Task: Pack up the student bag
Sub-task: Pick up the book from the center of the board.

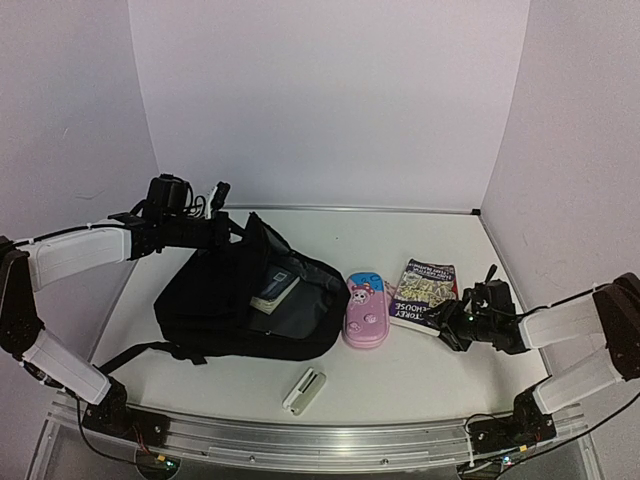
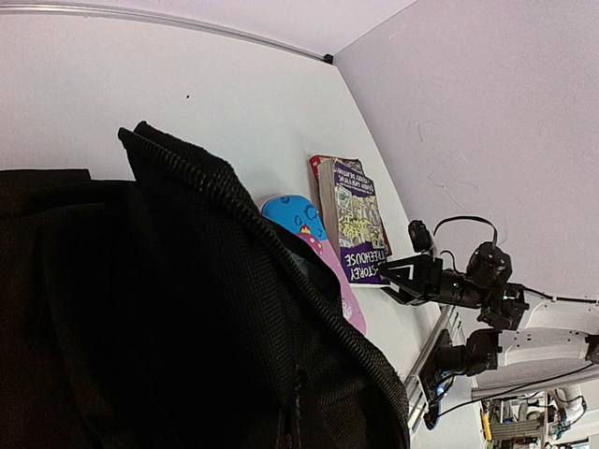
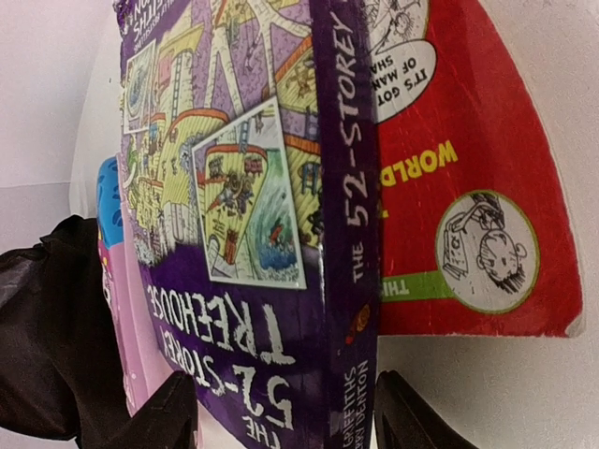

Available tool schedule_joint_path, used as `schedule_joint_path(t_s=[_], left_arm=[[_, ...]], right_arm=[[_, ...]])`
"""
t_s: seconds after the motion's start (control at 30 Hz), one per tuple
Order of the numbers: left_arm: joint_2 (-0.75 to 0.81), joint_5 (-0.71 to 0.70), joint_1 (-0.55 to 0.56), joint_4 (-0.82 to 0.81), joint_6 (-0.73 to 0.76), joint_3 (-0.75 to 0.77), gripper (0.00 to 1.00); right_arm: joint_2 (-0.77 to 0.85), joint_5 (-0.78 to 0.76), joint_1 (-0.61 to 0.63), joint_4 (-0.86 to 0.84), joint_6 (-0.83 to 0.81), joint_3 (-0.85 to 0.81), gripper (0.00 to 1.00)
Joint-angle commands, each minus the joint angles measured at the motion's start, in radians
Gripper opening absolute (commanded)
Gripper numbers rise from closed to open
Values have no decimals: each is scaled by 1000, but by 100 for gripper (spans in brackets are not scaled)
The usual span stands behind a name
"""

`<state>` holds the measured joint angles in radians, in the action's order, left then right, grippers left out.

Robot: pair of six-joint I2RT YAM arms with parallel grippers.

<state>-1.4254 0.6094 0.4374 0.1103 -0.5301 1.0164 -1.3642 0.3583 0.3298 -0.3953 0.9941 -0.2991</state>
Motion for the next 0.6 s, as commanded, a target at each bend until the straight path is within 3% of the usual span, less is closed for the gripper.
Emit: schedule_joint_path(t_s=[0.0, 0.17, 0.27, 0.47, 0.57], left_arm=[[12, 14, -8, -51, -11, 9, 0], [-2, 32, -7, -48, -13, 15, 0], [-8, 45, -8, -40, -3, 18, 0], [-26, 21, -8, 6, 6, 6, 1], [-24, 9, -7, 10, -5, -5, 15]], right_arm=[[-42, -9, -5, -138, 33, 23, 58], [-103, -1, -4, -249, 65, 41, 47], [-121, 9, -4, -292, 88, 46, 35], [-34, 2, -4, -303, 131, 75, 16], [48, -6, -4, -269, 145, 83, 8]])
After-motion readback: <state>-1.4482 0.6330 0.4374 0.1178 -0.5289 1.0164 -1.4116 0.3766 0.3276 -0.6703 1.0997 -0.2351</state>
